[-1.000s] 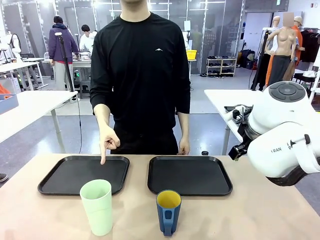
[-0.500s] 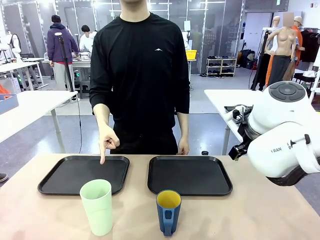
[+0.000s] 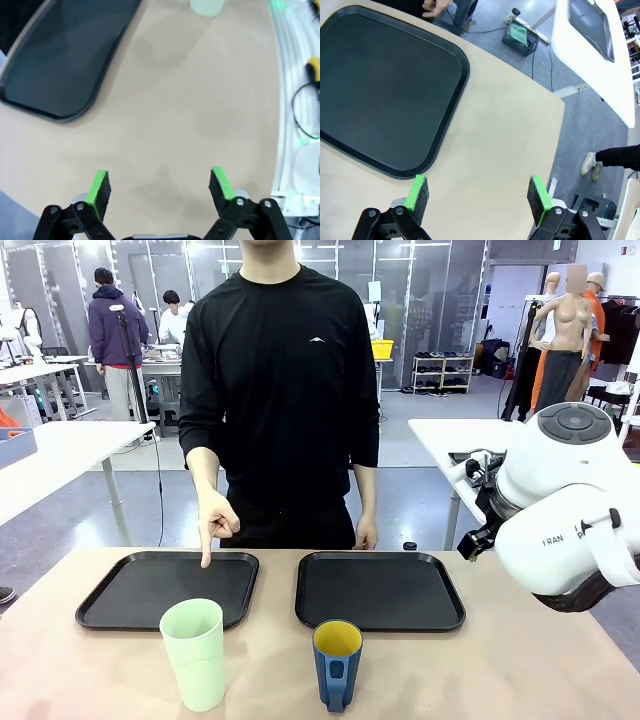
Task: Sort and store the cups by type.
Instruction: Pick up the Reusable plastic cup.
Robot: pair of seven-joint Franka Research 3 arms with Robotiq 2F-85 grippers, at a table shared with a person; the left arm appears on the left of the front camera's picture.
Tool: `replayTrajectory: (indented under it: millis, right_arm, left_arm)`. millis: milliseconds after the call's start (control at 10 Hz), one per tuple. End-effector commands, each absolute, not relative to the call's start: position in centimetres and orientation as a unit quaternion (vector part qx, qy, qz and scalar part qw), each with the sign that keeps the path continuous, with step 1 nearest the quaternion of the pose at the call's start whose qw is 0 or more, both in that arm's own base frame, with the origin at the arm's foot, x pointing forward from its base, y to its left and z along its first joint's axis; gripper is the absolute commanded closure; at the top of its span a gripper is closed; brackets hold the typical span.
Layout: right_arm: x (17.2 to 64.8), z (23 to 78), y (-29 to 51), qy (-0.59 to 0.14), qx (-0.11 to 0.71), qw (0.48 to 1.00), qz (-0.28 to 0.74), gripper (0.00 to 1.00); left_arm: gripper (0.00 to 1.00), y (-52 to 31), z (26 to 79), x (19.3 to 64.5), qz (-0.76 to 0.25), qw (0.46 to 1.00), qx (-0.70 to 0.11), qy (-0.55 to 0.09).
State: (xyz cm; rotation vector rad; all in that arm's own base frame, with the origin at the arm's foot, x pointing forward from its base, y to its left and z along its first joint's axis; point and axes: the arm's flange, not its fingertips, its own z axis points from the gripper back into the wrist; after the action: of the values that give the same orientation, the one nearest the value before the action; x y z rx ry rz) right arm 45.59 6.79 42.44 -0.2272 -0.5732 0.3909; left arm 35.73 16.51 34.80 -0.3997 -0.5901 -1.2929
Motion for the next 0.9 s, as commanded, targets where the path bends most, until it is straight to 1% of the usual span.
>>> replayTrajectory:
  millis: [0, 100, 300, 400, 600, 700, 800]
  right_arm:
    - [45.6, 42.4, 6.8, -0.28, -0.112, 0.934, 0.191, 0.0]
    - [45.6, 42.4, 6.8, -0.28, -0.112, 0.934, 0.191, 0.0]
    - [45.6, 42.4, 6.8, -0.28, -0.112, 0.934, 0.191, 0.0]
    - [45.6, 42.4, 6.8, -0.28, -0.112, 0.934, 0.191, 0.0]
    - [45.6, 42.4, 6.8, -0.28, -0.112, 0.934, 0.191, 0.0]
    - [45.6, 42.4, 6.8, -0.28, -0.112, 0.934, 0.191, 0.0]
    - [45.6, 42.4, 6.8, -0.28, -0.112, 0.934, 0.191, 0.0]
  left_arm:
    - [0.0, 17.3, 33.3, 37.2, -0.582, 0.696, -0.239, -0.347]
    - [0.0, 17.1, 32.4, 37.6, -0.563, 0.67, -0.266, -0.405]
    - [0.0, 16.6, 31.2, 38.2, -0.532, 0.631, -0.308, -0.474]
    - [0.0, 16.3, 30.8, 38.6, -0.509, 0.636, -0.323, -0.483]
    - [0.0, 15.8, 31.2, 38.7, -0.493, 0.642, -0.351, -0.471]
    - [0.0, 15.1, 31.2, 37.6, -0.502, 0.644, -0.316, -0.483]
    - [0.0, 15.1, 31.2, 37.6, -0.502, 0.644, -0.316, -0.483]
